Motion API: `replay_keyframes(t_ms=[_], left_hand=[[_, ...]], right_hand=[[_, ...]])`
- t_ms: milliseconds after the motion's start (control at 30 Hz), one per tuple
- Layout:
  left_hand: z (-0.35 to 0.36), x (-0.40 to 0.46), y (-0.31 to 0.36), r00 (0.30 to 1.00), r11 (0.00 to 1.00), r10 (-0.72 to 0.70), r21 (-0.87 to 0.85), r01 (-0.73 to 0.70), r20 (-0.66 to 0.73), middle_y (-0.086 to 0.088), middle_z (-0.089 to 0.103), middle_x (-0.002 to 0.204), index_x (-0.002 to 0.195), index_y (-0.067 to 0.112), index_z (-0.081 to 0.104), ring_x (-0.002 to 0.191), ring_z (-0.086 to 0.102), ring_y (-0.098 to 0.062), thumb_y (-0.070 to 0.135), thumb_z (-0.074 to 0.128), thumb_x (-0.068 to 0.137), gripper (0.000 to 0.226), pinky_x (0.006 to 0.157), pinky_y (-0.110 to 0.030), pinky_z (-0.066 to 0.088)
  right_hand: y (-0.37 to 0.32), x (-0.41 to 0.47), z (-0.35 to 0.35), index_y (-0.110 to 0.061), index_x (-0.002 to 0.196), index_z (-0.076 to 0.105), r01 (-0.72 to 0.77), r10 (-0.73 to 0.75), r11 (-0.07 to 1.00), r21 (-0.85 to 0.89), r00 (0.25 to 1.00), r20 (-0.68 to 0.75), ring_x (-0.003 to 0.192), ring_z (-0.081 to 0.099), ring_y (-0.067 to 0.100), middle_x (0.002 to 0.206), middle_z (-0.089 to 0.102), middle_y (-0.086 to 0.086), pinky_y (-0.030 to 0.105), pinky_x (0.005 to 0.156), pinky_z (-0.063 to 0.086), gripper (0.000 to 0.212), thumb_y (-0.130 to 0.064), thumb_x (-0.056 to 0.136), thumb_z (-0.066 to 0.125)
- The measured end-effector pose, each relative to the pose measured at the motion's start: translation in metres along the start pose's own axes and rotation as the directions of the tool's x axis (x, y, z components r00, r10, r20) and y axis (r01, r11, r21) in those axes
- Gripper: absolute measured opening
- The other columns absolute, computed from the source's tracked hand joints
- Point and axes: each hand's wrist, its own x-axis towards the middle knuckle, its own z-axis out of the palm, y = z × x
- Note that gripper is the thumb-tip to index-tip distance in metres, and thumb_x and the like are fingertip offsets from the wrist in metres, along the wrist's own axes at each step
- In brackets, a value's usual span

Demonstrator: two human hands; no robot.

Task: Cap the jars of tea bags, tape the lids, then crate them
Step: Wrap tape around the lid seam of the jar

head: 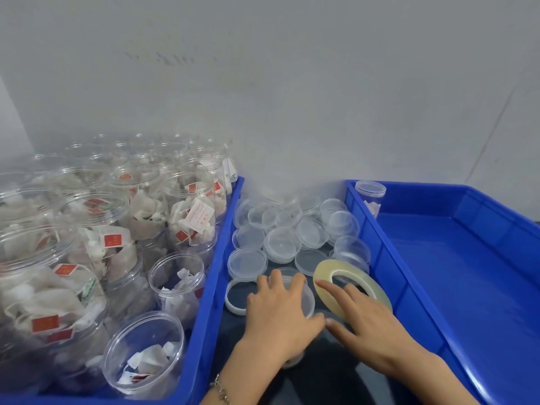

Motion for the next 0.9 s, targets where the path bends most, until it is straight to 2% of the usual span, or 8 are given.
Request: replay_keyframes(t_ms=[133, 200, 367, 533, 600, 667, 800, 900], left_hand=[[0.0, 0.002, -0.002, 1.0, 1.0, -0.024, 0.015, 0.024, 0.015, -0.006, 0.03, 0.134, 0.137, 0.03, 0.023, 0.119, 0.029, -0.028, 0.089, 0.028, 0.067, 0.092, 0.093, -0.041, 0.036], [0.0, 0.002, 0.0, 1.0, 0.999, -0.031, 0.023, 0.03, 0.008, -0.007, 0.032, 0.133, 0.137, 0.028, 0.025, 0.117, 0.03, -0.028, 0.091, 0.022, 0.063, 0.097, 0.091, -0.041, 0.037], [0.004, -0.001, -0.001, 0.997, 0.999, -0.007, 0.046, 0.011, -0.073, -0.01, 0.031, 0.135, 0.141, 0.028, 0.023, 0.119, 0.03, -0.03, 0.075, 0.032, 0.082, 0.076, 0.091, -0.042, 0.038], [0.005, 0.002, -0.001, 0.997, 0.998, 0.011, 0.063, -0.006, -0.072, -0.009, 0.029, 0.137, 0.142, 0.028, 0.02, 0.12, 0.029, -0.03, 0.068, 0.032, 0.085, 0.071, 0.091, -0.042, 0.037], [0.006, 0.002, -0.001, 0.997, 0.997, -0.003, 0.071, 0.009, -0.08, -0.009, 0.029, 0.137, 0.142, 0.027, 0.02, 0.119, 0.03, -0.03, 0.072, 0.027, 0.084, 0.074, 0.09, -0.041, 0.038], [0.007, 0.001, 0.001, 0.994, 0.996, -0.04, 0.081, 0.049, -0.105, -0.009, 0.03, 0.136, 0.142, 0.027, 0.02, 0.118, 0.032, -0.03, 0.076, 0.022, 0.083, 0.077, 0.088, -0.041, 0.04], [0.009, -0.002, 0.002, 0.988, 0.992, -0.06, 0.105, 0.075, -0.142, -0.01, 0.033, 0.132, 0.142, 0.026, 0.021, 0.114, 0.034, -0.03, 0.07, 0.025, 0.085, 0.072, 0.084, -0.039, 0.04], [0.005, -0.003, 0.002, 0.985, 0.99, -0.095, 0.09, 0.108, -0.144, -0.01, 0.035, 0.131, 0.141, 0.025, 0.024, 0.114, 0.034, -0.03, 0.066, 0.029, 0.086, 0.069, 0.084, -0.039, 0.041]], right_hand=[[0.005, -0.002, 0.0, -0.051, 0.143, -0.001, -0.015, 0.005, 0.985, -0.171, 0.998, -0.059, 0.088, 0.048, 0.006, 0.1, 0.045, -0.014, 0.02, 0.066, 0.032, 0.071, -0.077, 0.077, -0.007], [0.006, 0.002, 0.0, -0.045, 0.146, 0.004, -0.045, 0.031, 0.965, -0.258, 0.998, -0.06, 0.085, 0.047, 0.008, 0.098, 0.044, -0.013, 0.021, 0.062, 0.029, 0.077, -0.073, 0.075, -0.007], [0.002, 0.016, 0.003, -0.05, 0.145, 0.004, -0.064, 0.061, 0.954, -0.292, 0.998, -0.02, 0.075, 0.04, 0.007, 0.095, 0.039, -0.011, 0.02, 0.058, 0.027, 0.068, -0.067, 0.079, 0.0], [0.001, 0.027, 0.008, -0.044, 0.142, 0.029, -0.018, 0.013, 0.96, -0.28, 1.0, -0.017, 0.065, 0.037, 0.007, 0.089, 0.038, -0.008, 0.019, 0.047, 0.021, 0.051, -0.057, 0.093, 0.029], [0.002, 0.026, 0.008, -0.036, 0.13, 0.054, 0.016, -0.037, 0.956, -0.292, 0.997, -0.068, 0.052, 0.041, 0.006, 0.08, 0.046, -0.005, 0.013, 0.042, 0.015, 0.045, -0.044, 0.086, 0.061], [0.002, 0.026, 0.011, -0.032, 0.11, 0.068, 0.044, -0.085, 0.95, -0.308, 0.989, -0.119, 0.043, 0.046, 0.007, 0.072, 0.053, -0.003, 0.013, 0.041, 0.016, 0.042, -0.033, 0.071, 0.08], [-0.004, 0.028, 0.022, -0.036, 0.098, 0.069, -0.046, 0.001, 0.97, -0.24, 0.983, -0.185, 0.048, 0.054, 0.01, 0.073, 0.057, -0.002, 0.018, 0.043, 0.024, 0.021, -0.037, 0.079, 0.06], [-0.006, 0.038, 0.028, -0.041, 0.117, 0.058, -0.144, 0.119, 0.976, -0.161, 0.981, -0.154, 0.076, 0.061, 0.016, 0.098, 0.056, -0.001, 0.025, 0.057, 0.035, 0.028, -0.038, 0.092, 0.048]])
